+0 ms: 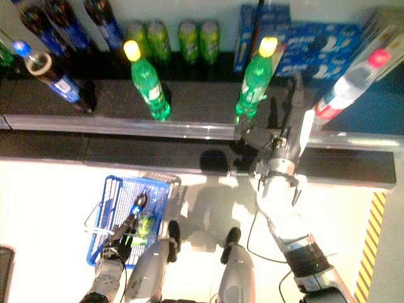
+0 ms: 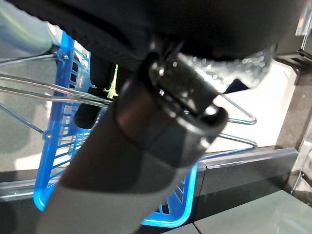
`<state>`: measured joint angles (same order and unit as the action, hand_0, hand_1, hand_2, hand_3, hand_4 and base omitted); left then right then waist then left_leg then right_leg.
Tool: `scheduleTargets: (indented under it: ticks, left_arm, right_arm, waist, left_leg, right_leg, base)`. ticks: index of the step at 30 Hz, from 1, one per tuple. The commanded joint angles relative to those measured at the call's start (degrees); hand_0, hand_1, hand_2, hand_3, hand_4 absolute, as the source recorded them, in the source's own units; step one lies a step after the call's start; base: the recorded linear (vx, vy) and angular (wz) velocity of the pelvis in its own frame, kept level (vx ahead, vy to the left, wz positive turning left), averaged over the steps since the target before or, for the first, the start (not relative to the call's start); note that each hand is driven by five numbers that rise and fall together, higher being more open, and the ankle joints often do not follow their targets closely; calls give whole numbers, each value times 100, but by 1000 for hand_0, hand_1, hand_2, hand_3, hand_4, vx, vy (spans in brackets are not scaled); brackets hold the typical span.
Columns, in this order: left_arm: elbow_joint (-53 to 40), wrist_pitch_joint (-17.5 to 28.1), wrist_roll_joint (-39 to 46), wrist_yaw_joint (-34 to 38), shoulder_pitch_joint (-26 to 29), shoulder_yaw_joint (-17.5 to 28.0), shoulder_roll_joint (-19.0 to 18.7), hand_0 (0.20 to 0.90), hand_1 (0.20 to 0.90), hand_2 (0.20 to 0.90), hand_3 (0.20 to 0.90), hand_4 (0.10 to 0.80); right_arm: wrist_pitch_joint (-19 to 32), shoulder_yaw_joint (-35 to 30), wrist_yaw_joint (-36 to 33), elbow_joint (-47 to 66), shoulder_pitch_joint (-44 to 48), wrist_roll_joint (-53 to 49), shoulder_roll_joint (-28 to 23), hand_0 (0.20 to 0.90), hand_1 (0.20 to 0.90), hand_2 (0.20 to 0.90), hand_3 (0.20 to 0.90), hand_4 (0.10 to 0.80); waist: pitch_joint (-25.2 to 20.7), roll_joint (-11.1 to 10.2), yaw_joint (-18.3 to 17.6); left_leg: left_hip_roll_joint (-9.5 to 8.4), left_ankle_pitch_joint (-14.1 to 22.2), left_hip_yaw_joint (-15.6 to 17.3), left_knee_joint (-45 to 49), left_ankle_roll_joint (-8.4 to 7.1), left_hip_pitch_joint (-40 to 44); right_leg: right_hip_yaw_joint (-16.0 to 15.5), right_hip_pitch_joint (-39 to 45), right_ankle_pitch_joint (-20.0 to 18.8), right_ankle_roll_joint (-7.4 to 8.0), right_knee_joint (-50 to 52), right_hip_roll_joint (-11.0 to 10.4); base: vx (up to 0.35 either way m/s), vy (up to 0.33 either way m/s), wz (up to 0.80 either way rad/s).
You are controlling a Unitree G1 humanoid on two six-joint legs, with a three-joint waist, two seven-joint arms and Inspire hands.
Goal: Pick up the drink and place into the basket.
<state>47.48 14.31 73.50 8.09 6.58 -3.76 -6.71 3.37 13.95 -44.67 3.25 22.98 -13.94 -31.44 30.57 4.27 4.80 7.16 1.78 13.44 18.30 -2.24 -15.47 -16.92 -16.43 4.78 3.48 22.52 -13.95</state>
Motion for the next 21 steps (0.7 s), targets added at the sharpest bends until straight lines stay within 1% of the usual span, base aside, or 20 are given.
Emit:
scheduleTargets:
  ticks: [1,5,11,14,16,21]
  left_arm:
    - [-570,512,-28,-279,-745,-230,-315,300,300,300,200,100]
    - [-839,519,40,-333,-684,-289,-353,300,300,300,200,100]
    - [-1020,512,76,-350,-651,-324,-382,300,300,300,200,100]
    - [-1046,485,63,-291,-628,-314,-397,300,300,300,200,100]
    - [-1047,434,63,-264,-618,-287,-434,300,300,300,200,100]
    - [-1068,331,-11,-246,-586,-247,-469,300,300,300,200,100]
  right_arm:
    - [352,-294,-408,569,852,169,-92,900,900,900,900,800]
    - [202,-268,-499,483,1163,194,-120,900,900,900,900,800]
    - [224,-324,-662,311,1504,153,-68,900,900,900,900,800]
    - [242,-359,-749,247,1638,205,-20,900,900,900,900,800]
    - [121,-392,-819,192,1741,296,-32,900,900,900,900,800]
    - [-33,-389,-810,-337,2157,-49,-126,900,900,900,900,800]
  waist:
    - [-78,-84,-8]
    - [-78,-43,22]
    - [-78,-3,82]
    - [-78,0,108]
    - [-78,-3,124]
    - [-78,25,218]
  left_leg:
    - [193,-386,-410,444,-371,-122]
    - [210,-503,-442,504,-368,-479]
    - [203,-593,-472,455,-367,-768]
    - [197,-586,-469,451,-354,-884]
    - [207,-582,-463,459,-351,-949]
    - [179,-585,-512,450,-340,-1068]
  right_leg:
    - [-86,216,-183,63,-143,-65]
    - [-29,-113,-203,48,-82,-58]
    - [-8,-382,-255,41,-125,-21]
    - [-5,-489,-271,44,-132,-13]
    - [-7,-539,-280,50,-140,-13]
    - [-28,-625,-292,49,-143,-10]
  base:
    - [10,11,-4]
    - [13,-1,-3]
    - [3,-3,-1]
    - [3,-6,-1]
    - [9,-8,-2]
    - [29,-13,-1]
